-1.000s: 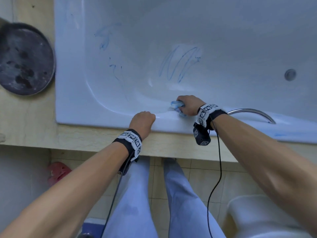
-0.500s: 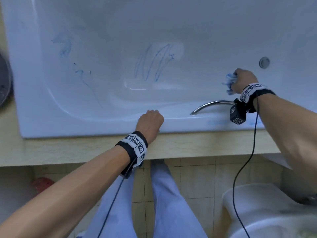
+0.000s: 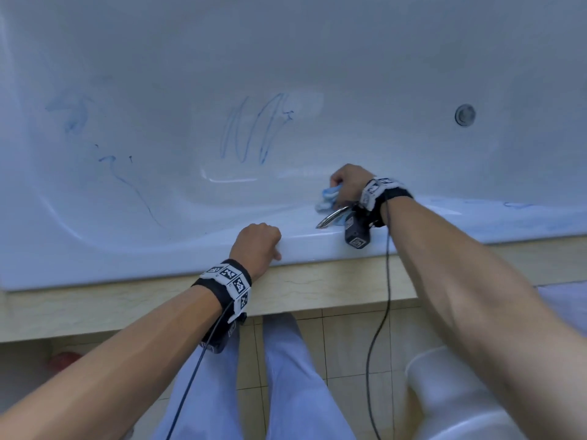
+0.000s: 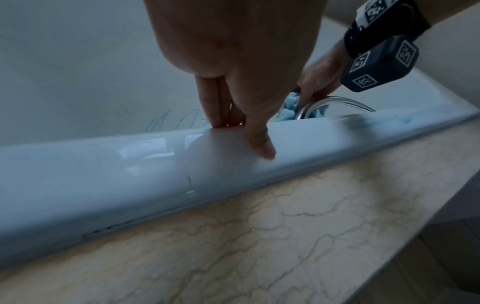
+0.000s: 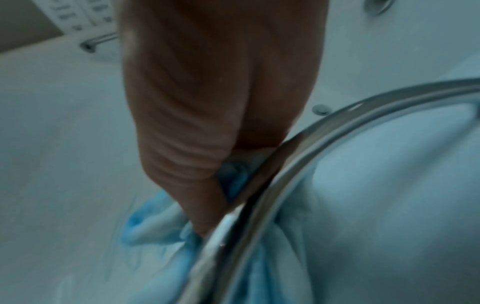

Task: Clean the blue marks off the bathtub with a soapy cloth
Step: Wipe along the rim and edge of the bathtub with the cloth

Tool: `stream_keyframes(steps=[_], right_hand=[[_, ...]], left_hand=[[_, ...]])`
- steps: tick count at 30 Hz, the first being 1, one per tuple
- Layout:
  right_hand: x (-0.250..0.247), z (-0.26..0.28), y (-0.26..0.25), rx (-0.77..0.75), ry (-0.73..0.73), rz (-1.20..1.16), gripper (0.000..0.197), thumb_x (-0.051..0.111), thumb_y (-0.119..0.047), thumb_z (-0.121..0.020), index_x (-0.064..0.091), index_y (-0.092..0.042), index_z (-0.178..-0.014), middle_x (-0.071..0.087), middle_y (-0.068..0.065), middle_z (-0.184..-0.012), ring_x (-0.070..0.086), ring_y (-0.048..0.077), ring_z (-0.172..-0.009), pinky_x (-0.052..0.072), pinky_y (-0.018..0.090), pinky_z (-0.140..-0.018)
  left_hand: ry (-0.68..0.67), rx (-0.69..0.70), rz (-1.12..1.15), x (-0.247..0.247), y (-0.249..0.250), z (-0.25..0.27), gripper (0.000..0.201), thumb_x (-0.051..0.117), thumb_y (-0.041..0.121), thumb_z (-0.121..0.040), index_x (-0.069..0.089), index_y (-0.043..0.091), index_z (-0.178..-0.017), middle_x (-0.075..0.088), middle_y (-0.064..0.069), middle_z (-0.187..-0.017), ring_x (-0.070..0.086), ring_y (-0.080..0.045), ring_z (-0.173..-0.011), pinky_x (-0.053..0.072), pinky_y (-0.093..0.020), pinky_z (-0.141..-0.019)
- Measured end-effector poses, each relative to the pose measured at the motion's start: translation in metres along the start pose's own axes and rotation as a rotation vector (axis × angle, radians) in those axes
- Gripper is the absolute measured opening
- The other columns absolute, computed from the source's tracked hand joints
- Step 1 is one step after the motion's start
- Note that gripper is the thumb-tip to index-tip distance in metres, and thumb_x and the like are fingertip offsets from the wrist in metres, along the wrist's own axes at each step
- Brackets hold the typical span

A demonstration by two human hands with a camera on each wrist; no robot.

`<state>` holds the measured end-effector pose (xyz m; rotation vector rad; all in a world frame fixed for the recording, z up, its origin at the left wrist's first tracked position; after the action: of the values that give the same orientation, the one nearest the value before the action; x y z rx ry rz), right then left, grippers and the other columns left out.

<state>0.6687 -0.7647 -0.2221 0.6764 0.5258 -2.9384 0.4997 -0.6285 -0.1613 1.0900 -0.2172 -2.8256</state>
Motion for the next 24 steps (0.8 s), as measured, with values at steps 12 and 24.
stream_keyframes(steps=[12, 24], right_hand=[[-0.004, -0.026, -0.065, -0.135, 0.257, -0.165, 0.021, 0.08, -0.016, -0.069, 0.061, -0.021, -0.076, 0.061, 0.001, -0.079, 0.056, 0.021, -0.076, 0.035, 0.023, -0.065], [0.023, -0.012, -0.053, 0.05, 0.115, 0.165, 0.014, 0.06, -0.023, -0.088, 0.065, -0.011, -0.085, 0.069, 0.015, -0.099, 0.066, 0.033, -0.093, 0.042, 0.028, -0.073]], left_hand=[[0.048, 0.025, 0.0, 0.008, -0.005, -0.004, 0.027, 0.064, 0.036, -0.092, 0.056, 0.011, -0.095, 0.057, -0.004, -0.082, 0.055, -0.024, -0.073, 0.032, -0.031, -0.063], [0.054, 0.001, 0.063, 0.009, -0.005, 0.0, 0.029, 0.069, 0.029, -0.09, 0.044, 0.017, -0.081, 0.042, 0.005, -0.065, 0.042, -0.019, -0.062, 0.029, -0.03, -0.059]])
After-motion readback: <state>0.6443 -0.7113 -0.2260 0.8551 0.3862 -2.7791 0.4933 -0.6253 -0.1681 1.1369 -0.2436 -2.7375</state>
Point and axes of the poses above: each hand's wrist, its own z-axis away from the middle knuckle, its own x-axis out of the palm, y = z × x, the point moved 10 cm from there along -z, towards the middle knuckle
